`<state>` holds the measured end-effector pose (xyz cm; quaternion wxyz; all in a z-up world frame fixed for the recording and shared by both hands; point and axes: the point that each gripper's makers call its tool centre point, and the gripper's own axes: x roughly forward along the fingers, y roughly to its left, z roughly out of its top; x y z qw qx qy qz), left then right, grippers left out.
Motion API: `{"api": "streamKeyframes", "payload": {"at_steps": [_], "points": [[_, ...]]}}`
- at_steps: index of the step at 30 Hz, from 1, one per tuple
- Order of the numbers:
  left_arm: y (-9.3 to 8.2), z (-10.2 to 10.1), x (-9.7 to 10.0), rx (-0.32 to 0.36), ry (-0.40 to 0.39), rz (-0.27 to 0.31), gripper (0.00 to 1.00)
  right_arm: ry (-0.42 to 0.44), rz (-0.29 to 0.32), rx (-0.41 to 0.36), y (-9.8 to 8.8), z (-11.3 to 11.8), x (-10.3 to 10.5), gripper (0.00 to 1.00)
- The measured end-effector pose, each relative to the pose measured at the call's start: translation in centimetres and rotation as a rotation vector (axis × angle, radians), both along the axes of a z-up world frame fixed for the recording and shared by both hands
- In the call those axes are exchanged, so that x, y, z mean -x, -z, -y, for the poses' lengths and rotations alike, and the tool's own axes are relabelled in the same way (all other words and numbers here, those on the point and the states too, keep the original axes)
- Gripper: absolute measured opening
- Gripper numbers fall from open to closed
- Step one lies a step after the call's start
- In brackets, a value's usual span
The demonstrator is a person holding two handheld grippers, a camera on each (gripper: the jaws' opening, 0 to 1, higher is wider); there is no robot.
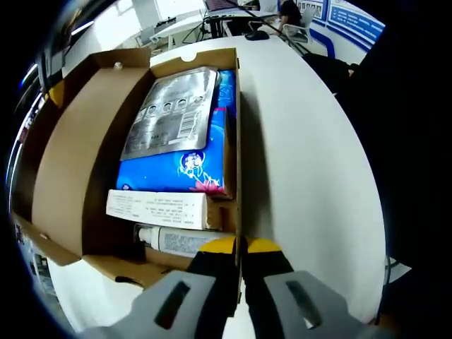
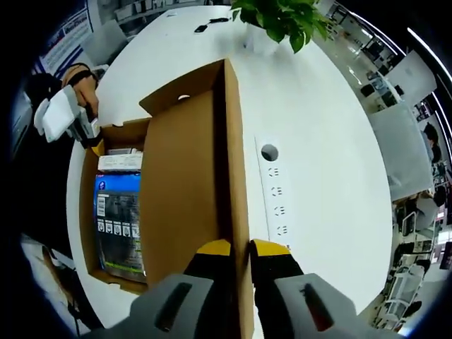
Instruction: Operate the shoe box by opening the lid, removing the specified soft item, and placing it in the target area until the item is outside and the box remains undamaged.
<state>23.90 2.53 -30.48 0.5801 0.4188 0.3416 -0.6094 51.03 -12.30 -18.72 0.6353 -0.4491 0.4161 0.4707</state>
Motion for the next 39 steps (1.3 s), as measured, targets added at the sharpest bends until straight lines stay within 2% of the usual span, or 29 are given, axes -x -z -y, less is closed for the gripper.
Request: {"api": "streamKeyframes", "payload": {"at_steps": [9, 26, 33, 39], "points": [[0.0, 0.0, 0.5, -0.001, 0.002, 0.003, 0.02, 0.021, -0.038, 0.005, 0.9, 0.1, -0.3, 0.06], [0.1, -0.1, 0.6, -0.010, 0.011, 0.013, 0.02, 0.052, -0.132, -0.041, 3.0, 0.2, -1.1, 0.05], [0.1, -0.1, 0.6, -0.011, 0.013, 0.011, 0.02, 0.074, -0.183, -0.065, 5.0, 0.2, -1.6, 0.05], [0.1, 0.0, 0.6, -0.010, 0.013, 0.010, 0.02, 0.069, -0.200, -0.059, 6.1, 0.1, -1.6, 0.05]]}}
